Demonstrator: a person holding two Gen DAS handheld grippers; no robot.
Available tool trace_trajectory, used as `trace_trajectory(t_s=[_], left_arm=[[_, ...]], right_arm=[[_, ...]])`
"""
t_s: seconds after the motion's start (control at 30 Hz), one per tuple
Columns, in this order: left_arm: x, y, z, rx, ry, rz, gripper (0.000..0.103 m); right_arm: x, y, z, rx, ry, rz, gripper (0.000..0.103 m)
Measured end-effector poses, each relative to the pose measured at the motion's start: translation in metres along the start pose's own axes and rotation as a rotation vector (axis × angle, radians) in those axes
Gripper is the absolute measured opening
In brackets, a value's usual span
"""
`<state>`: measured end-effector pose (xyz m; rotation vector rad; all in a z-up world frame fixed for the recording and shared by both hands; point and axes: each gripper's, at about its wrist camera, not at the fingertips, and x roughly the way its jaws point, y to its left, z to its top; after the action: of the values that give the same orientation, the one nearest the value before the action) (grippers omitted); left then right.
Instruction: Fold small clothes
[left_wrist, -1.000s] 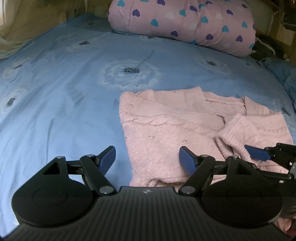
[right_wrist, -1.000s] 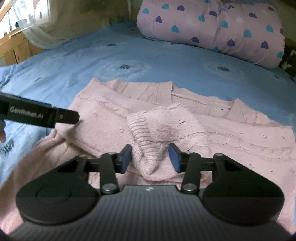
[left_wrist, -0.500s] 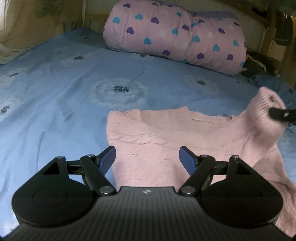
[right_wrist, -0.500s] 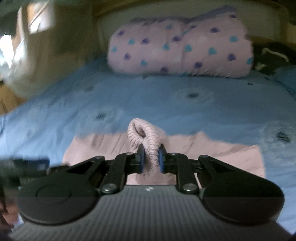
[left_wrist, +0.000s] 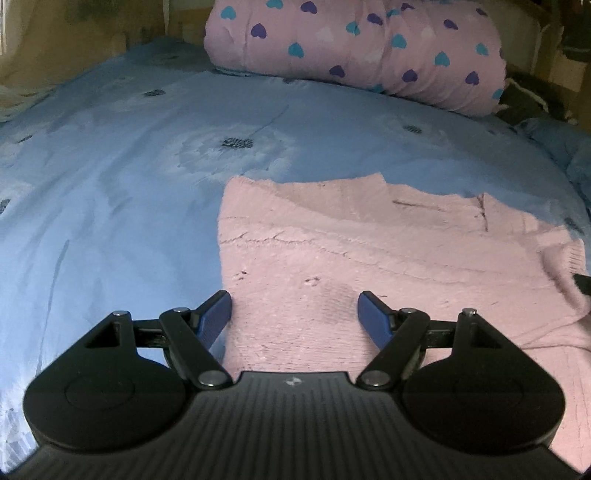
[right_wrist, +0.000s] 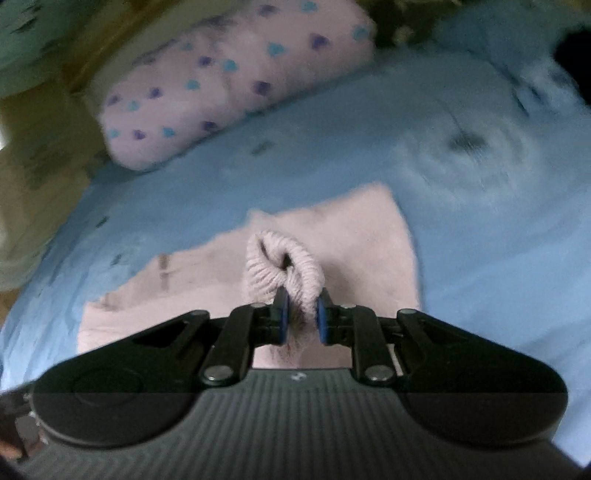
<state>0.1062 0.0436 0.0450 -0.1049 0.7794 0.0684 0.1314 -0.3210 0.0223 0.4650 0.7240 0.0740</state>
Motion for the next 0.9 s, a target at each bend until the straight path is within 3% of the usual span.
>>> trace_trajectory(t_s=[0.13, 0.3, 0.43, 0.6, 0.77, 0.9], left_arm=[[0.0, 0.001, 0.001, -0.004, 0.0, 0.001, 0.08], [-0.002, -0.001, 0.002, -0.002, -0.007, 0.006, 0.08], [-0.012, -0.004, 0.003, 0.019, -0.049, 0.009, 0.08], [-0.016, -0.011, 0.001, 0.046, -0.088, 0.026, 0.08], [-0.015, -0.018, 0.001, 0.044, -0.093, 0.005, 0.08], [-0.019, -0.024, -0.001, 0.071, -0.118, -0.003, 0.08]], right_arm=[[-0.004, -0.022, -0.003, 0.076, -0.026, 0.008, 0.025], [-0.022, -0.025, 0.0, 0.036, -0.086, -0.005, 0.027], [-0.032, -0.023, 0.0, -0.001, -0.138, 0.016, 0.034], [-0.022, -0.009, 0.004, -0.064, -0.086, 0.106, 0.035], [-0.009, 0.01, -0.002, -0.254, -0.11, 0.003, 0.035], [0.003, 0.007, -0.005, -0.251, -0.07, 0.005, 0.034]])
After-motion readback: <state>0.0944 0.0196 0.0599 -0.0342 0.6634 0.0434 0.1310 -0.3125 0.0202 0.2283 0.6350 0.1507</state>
